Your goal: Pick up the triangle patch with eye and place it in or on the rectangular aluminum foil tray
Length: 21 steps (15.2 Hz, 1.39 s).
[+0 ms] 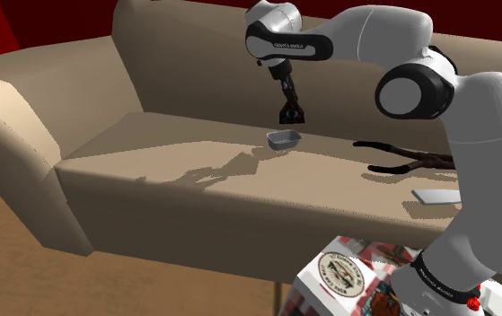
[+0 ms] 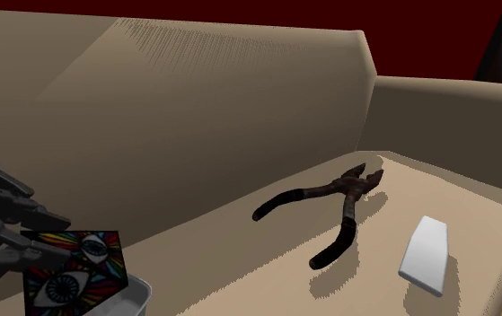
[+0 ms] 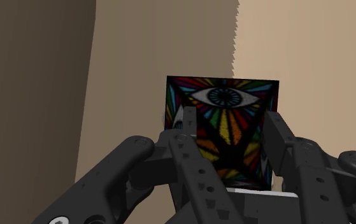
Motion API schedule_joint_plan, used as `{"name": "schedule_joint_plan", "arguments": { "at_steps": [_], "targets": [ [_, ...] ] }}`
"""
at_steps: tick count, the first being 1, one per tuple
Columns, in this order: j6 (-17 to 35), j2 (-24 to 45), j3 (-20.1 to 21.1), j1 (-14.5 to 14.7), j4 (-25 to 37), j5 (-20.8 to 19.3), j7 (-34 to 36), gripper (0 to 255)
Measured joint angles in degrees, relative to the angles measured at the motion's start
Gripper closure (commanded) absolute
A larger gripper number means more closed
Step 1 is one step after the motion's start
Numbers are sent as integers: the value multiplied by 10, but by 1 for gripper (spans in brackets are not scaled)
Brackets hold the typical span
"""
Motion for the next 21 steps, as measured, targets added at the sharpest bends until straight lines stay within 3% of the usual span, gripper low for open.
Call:
{"name": "schedule_joint_plan", "arguments": {
  "at_steps": [11, 18, 19, 21],
  "targets": [
    [83, -12, 5, -4, -101, 4, 34, 255],
    [89, -11, 6, -5, -106, 5, 37, 255],
    [89, -11, 6, -5, -107, 5, 37, 0],
    [90, -11, 5, -5, -107, 5, 37, 0]
  ]
}}
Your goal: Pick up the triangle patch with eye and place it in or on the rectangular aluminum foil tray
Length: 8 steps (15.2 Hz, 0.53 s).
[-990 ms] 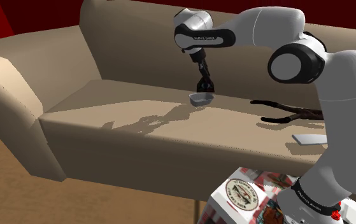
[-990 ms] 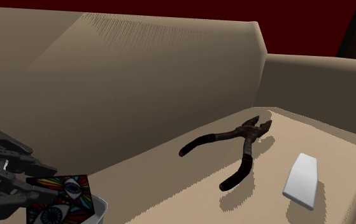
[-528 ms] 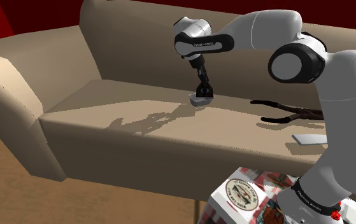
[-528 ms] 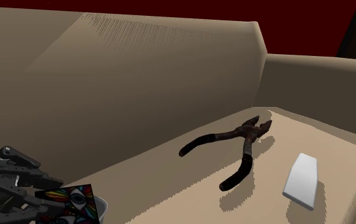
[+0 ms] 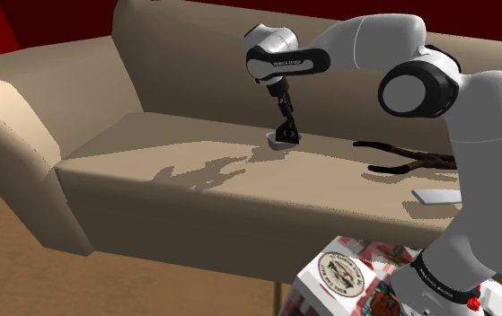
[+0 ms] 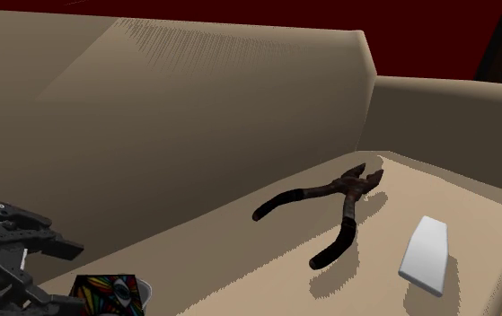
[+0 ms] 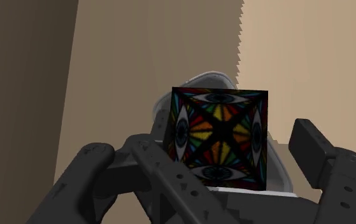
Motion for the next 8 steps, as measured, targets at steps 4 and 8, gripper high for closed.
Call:
{"name": "schedule_joint_plan", "arguments": {
  "at_steps": [4, 8],
  "targets": [
    [0, 0, 0, 0, 0, 0, 0, 0],
    [-83, 57, -2, 12, 142, 2, -21, 0]
  ]
}}
